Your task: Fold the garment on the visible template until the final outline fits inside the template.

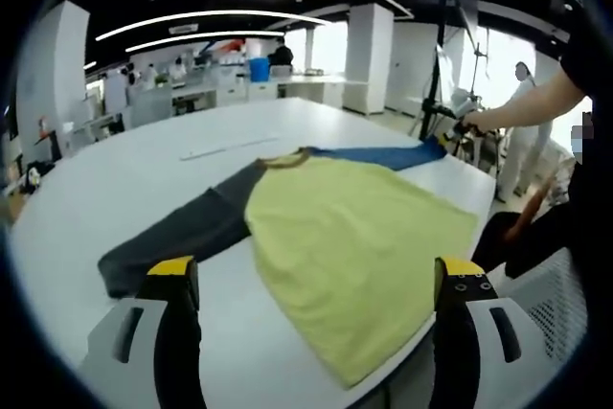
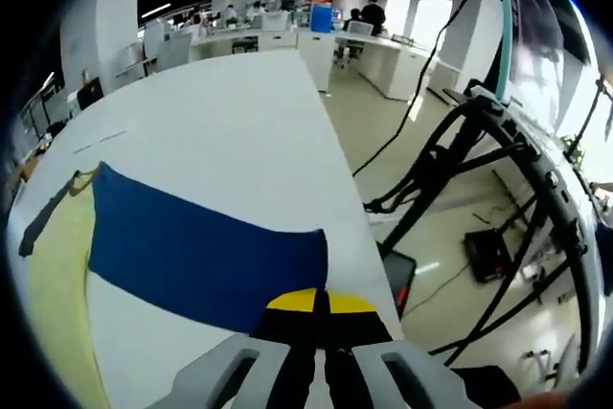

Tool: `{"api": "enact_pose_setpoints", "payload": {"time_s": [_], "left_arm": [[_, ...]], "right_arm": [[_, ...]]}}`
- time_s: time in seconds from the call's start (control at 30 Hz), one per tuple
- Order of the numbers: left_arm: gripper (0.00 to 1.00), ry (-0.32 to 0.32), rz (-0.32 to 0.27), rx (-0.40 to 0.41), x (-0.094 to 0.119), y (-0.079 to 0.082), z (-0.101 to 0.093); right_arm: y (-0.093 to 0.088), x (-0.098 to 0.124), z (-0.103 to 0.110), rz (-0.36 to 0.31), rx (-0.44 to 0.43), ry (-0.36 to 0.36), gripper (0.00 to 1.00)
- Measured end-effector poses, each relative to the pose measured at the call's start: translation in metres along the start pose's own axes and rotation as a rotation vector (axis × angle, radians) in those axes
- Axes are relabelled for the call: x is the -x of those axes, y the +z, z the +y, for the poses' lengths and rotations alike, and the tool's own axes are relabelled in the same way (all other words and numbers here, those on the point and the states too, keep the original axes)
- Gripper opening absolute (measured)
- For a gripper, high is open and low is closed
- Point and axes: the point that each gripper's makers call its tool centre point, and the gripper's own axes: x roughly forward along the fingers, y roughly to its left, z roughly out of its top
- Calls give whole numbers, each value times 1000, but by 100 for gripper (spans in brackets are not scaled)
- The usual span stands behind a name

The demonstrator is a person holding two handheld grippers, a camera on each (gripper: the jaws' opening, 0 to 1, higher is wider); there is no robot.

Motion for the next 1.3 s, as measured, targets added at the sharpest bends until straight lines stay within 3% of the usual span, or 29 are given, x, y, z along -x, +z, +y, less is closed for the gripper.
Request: {"api": "enact_pose_setpoints", "payload": {"time_s": [0.33, 1.3], "left_arm": [[99, -5, 11, -10, 0, -3, -2], [99, 2, 13, -20, 2, -5, -4]], "right_arm": [[9, 2, 24, -24, 7, 60, 0], [62, 16, 100, -124, 42, 230, 0]]}}
